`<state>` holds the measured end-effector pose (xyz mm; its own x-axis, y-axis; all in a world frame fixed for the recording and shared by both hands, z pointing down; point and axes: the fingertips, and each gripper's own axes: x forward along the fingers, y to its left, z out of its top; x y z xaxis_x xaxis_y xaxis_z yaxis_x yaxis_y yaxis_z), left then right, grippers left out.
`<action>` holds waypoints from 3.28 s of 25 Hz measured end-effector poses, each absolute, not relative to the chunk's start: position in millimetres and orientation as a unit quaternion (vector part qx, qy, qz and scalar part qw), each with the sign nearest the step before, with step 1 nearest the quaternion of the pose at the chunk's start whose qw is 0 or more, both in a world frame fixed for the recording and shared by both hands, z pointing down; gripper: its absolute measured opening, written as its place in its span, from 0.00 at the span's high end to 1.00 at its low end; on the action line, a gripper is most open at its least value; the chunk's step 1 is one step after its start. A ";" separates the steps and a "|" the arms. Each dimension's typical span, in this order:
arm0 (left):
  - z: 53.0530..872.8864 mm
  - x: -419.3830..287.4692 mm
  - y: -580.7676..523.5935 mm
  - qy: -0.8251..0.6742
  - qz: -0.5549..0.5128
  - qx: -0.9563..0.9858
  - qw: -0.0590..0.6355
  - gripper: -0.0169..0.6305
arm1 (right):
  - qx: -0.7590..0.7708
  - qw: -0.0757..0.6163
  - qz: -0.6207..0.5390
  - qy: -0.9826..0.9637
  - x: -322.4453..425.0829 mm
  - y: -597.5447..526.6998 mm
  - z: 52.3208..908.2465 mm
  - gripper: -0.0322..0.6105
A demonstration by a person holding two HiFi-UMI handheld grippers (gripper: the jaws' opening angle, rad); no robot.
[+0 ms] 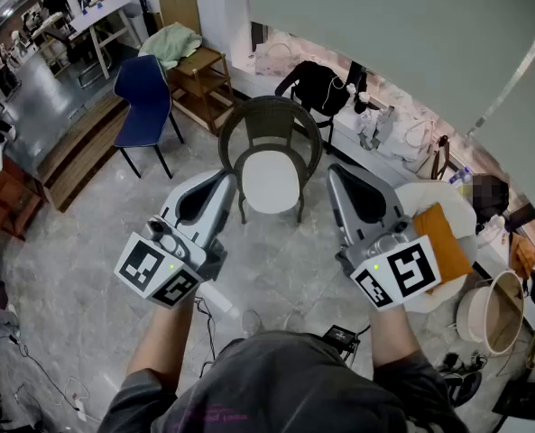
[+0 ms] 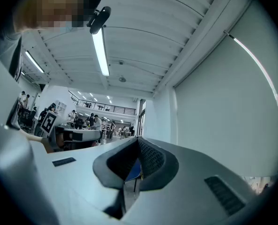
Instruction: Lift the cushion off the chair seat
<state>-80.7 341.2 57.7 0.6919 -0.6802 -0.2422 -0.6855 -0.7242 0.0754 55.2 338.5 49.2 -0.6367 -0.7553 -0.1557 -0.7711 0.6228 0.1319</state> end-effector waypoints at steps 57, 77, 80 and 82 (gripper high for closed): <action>90.3 -26.9 232.3 0.397 0.092 -0.913 0.017 0.96 | -0.396 0.036 0.042 0.916 98.1 228.3 93.4 0.93; 105.4 -105.7 89.4 0.375 0.095 -0.922 -0.009 0.96 | -0.419 0.015 0.025 0.908 12.8 91.7 107.1 0.93; 106.2 -114.3 74.0 0.373 0.096 -0.923 -0.009 0.96 | -0.422 0.014 0.026 0.906 3.4 78.1 108.9 0.93; 107.9 -118.2 65.1 0.371 0.095 -0.924 -0.009 0.96 | -0.424 0.014 0.026 0.905 0.0 70.3 110.2 0.93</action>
<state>-118.2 65.1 107.9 0.7061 -0.6878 -0.1684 -0.6844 -0.7239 0.0870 0.0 70.3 110.2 -0.6406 -0.7664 -0.0472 -0.7679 0.6397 0.0343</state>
